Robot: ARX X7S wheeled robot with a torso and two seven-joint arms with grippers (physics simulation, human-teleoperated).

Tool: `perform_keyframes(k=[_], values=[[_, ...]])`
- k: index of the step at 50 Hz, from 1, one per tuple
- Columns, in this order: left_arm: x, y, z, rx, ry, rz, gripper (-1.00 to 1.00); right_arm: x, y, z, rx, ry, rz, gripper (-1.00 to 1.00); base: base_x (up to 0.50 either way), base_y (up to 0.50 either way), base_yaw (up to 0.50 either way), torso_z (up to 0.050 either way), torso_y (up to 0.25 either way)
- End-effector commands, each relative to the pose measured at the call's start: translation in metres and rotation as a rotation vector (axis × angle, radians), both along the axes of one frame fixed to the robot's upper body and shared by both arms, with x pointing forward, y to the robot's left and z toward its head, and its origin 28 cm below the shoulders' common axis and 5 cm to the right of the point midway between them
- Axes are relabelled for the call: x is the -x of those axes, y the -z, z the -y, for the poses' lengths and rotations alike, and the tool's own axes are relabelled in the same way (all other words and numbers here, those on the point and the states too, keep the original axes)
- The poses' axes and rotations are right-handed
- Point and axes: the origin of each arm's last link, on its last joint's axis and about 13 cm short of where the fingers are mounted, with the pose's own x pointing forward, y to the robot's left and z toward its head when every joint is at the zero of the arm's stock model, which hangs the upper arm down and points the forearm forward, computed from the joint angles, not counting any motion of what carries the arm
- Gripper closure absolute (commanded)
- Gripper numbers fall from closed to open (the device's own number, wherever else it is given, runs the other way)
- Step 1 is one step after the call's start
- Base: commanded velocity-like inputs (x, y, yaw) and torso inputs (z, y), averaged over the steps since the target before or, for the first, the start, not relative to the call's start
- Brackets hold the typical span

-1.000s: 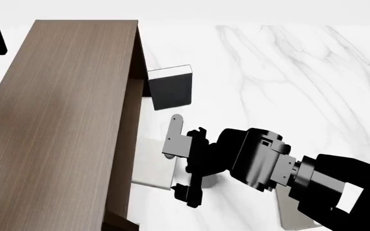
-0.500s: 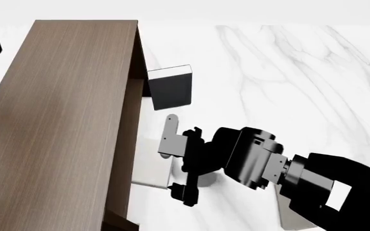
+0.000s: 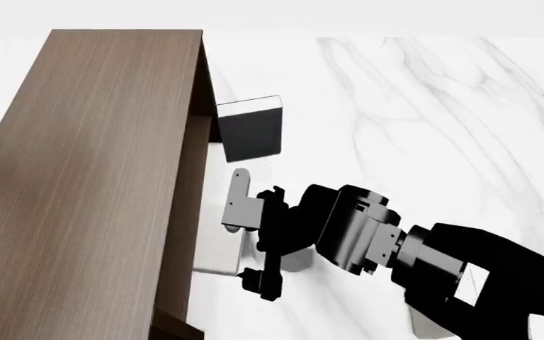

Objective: Pick up the book on the right and place it under the cabinet shelf.

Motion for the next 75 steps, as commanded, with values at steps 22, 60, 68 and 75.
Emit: perform_keyframes(k=[22,60,68,75], values=[[0.004,-0.001,-0.003,-0.007,-0.013,-0.002,-1.00,-0.011,0.007,-0.027,-0.046,-0.084,-0.025,-1.00,0.00,0.00,0.00,0.000,0.000],[0.007,-0.001,-0.006,-0.008,-0.020,-0.003,-1.00,-0.014,0.003,-0.038,-0.045,-0.137,-0.022,-1.00,0.00,0.00,0.00,0.000,0.000],[0.007,0.000,-0.005,-0.007,-0.017,-0.003,-1.00,-0.017,-0.004,-0.033,-0.033,-0.115,-0.006,-1.00,0.00,0.00,0.00,0.000,0.000],[0.006,0.000,-0.005,-0.006,-0.015,-0.002,-1.00,-0.016,-0.010,-0.026,-0.023,-0.091,0.005,-1.00,0.00,0.00,0.00,0.000,0.000]])
